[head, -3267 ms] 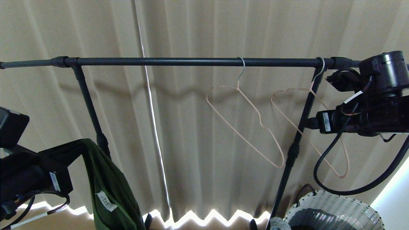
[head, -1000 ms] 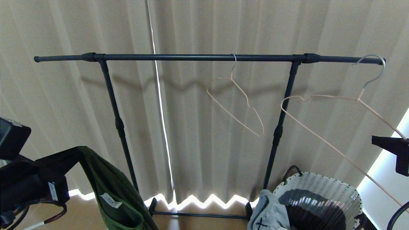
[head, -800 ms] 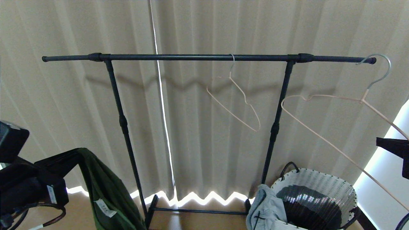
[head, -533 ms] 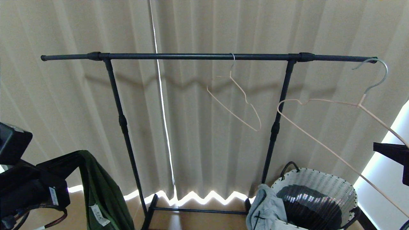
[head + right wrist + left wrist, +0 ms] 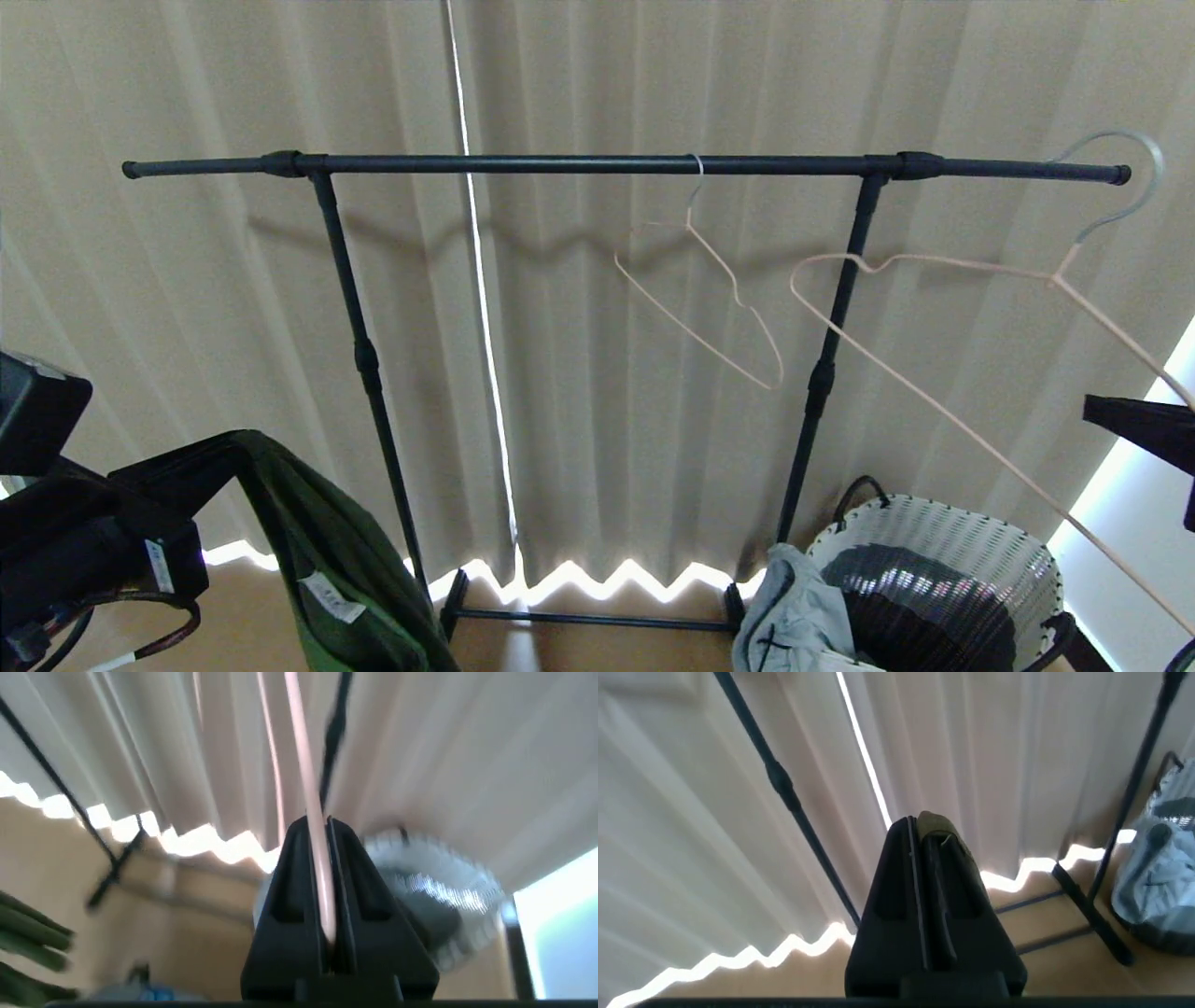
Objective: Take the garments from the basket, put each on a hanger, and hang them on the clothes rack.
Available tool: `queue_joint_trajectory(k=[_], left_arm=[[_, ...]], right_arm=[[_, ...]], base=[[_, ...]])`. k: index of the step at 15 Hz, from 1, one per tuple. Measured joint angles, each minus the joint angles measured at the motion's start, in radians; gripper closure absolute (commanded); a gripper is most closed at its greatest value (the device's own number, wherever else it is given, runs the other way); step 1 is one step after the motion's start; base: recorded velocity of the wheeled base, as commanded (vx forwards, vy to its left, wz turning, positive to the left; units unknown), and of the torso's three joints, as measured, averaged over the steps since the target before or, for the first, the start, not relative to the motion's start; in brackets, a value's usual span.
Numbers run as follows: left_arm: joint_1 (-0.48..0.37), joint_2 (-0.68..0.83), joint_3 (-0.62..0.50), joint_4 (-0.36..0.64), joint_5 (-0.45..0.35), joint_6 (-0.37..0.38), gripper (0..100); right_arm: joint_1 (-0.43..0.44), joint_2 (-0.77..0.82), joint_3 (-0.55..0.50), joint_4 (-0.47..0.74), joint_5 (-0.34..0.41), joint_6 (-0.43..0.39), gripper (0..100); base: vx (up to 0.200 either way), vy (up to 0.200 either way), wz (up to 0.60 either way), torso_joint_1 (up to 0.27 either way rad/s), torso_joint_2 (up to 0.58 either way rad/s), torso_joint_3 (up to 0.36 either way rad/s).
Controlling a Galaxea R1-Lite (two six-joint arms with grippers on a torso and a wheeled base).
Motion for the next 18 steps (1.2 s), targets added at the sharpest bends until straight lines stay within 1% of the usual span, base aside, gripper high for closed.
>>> queue_joint_trajectory(k=[2, 6, 9, 11, 13, 15, 17, 18], left_arm=[[0.0, -0.001, 0.0, -0.004, 0.0, 0.001, 100], [-0.001, -0.001, 0.005, -0.003, 0.0, 0.006, 100], [-0.027, -0.001, 0.023, -0.003, -0.001, 0.025, 100], [-0.049, 0.002, 0.026, -0.001, -0.001, 0.036, 100], [-0.064, 0.022, 0.005, 0.002, 0.006, 0.051, 100], [-0.072, 0.078, -0.06, 0.007, 0.046, 0.051, 100], [-0.078, 0.142, -0.127, 0.014, 0.107, 0.038, 100], [-0.089, 0.177, -0.166, 0.015, 0.153, 0.022, 100]], right_arm=[[0.026, 0.0, 0.011, -0.03, 0.0, -0.001, 100], [0.05, 0.001, 0.014, -0.047, 0.001, -0.001, 100], [0.09, 0.001, 0.024, -0.062, 0.005, 0.001, 100], [0.12, 0.005, 0.036, -0.06, 0.033, 0.0, 100], [0.161, 0.013, 0.042, -0.06, 0.071, 0.001, 100], [0.209, 0.035, 0.053, -0.069, 0.11, 0.005, 100], [0.247, 0.055, 0.064, -0.094, 0.127, 0.008, 100], [0.277, 0.072, 0.07, -0.132, 0.131, 0.008, 100]], base=[[0.0, 0.2, 0.0, -0.005, 0.0, 0.005], [0.0, 0.0, 0.0, 0.0, 0.0, 0.0], [0.0, 0.0, 0.0, 0.0, 0.0, 0.0], [0.0, 0.0, 0.0, 0.0, 0.0, 0.0], [0.0, 0.0, 0.0, 0.0, 0.0, 0.0], [0.0, 0.0, 0.0, 0.0, 0.0, 0.0], [0.0, 0.0, 0.0, 0.0, 0.0, 0.0], [0.0, 0.0, 0.0, 0.0, 0.0, 0.0]])
